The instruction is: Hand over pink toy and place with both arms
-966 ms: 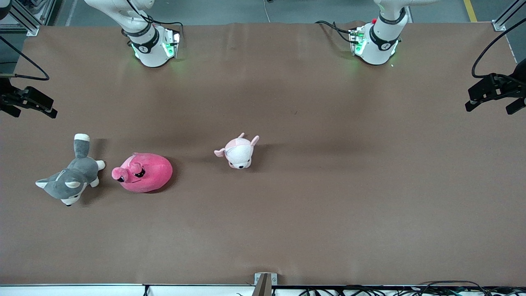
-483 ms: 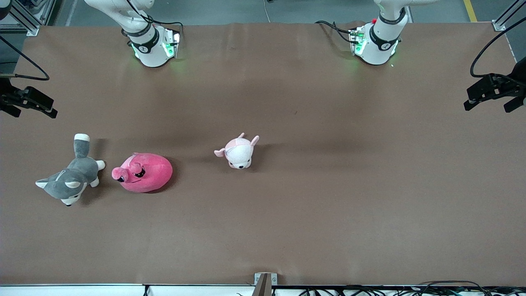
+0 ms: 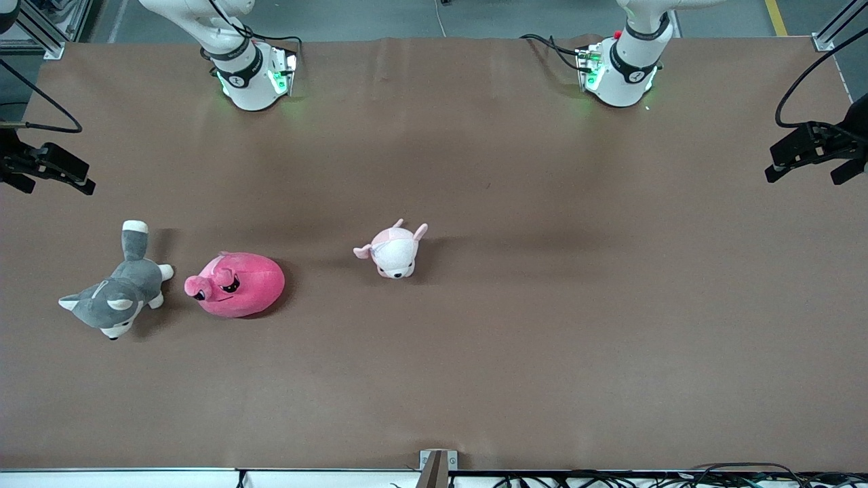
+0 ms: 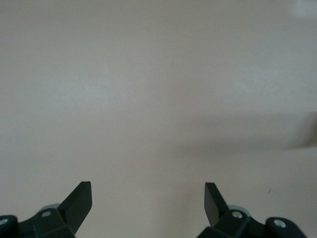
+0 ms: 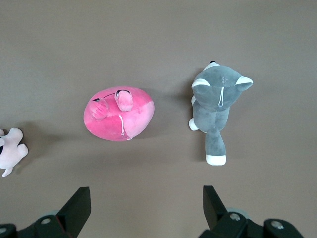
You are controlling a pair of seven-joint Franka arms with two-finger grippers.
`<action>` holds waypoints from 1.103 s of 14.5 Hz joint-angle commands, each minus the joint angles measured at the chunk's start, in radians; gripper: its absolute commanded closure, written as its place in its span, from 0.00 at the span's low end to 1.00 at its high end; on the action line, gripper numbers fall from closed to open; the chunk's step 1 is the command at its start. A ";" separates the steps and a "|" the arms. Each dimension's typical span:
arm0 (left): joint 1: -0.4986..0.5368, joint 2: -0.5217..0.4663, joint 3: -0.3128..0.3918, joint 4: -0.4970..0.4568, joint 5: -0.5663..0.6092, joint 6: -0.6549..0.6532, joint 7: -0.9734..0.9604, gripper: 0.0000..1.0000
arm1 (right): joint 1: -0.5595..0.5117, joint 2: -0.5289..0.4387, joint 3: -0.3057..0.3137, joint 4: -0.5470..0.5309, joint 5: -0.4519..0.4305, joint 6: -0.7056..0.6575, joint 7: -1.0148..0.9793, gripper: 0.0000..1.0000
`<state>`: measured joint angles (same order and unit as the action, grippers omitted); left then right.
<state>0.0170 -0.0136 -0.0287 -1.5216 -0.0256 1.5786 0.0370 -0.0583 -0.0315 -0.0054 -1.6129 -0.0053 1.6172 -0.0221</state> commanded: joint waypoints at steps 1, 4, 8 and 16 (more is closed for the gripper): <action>-0.003 -0.022 0.001 -0.017 0.004 -0.006 -0.009 0.00 | 0.000 -0.031 0.002 -0.033 -0.016 0.001 0.001 0.00; -0.003 -0.022 0.001 -0.017 0.004 -0.006 -0.008 0.00 | 0.002 -0.033 0.004 -0.031 -0.016 0.001 -0.001 0.00; -0.003 -0.022 0.001 -0.018 0.004 -0.006 -0.008 0.00 | -0.003 -0.033 0.002 -0.031 -0.015 0.000 -0.001 0.00; -0.005 -0.023 -0.005 -0.015 -0.037 -0.006 -0.009 0.00 | -0.002 -0.033 0.002 -0.031 -0.015 0.000 -0.007 0.00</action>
<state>0.0152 -0.0138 -0.0352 -1.5220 -0.0442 1.5781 0.0370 -0.0583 -0.0315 -0.0055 -1.6135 -0.0053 1.6170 -0.0236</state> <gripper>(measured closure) 0.000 0.000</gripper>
